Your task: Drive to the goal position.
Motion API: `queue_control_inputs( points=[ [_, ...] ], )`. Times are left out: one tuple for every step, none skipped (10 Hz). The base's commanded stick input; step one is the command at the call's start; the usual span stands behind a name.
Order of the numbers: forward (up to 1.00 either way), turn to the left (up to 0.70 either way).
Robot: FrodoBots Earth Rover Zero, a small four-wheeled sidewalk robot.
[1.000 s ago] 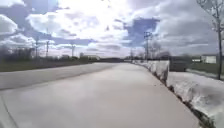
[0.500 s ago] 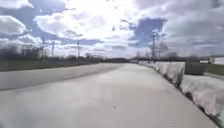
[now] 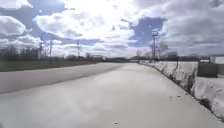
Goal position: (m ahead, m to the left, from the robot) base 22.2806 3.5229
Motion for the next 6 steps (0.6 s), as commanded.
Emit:
queue_control_inputs(
  points=[
    [0.70,0.00],
    [0.70,0.00],
    [0.70,0.00],
    [0.70,0.00],
    [0.70,0.00],
    [0.70,0.00]
  ],
)
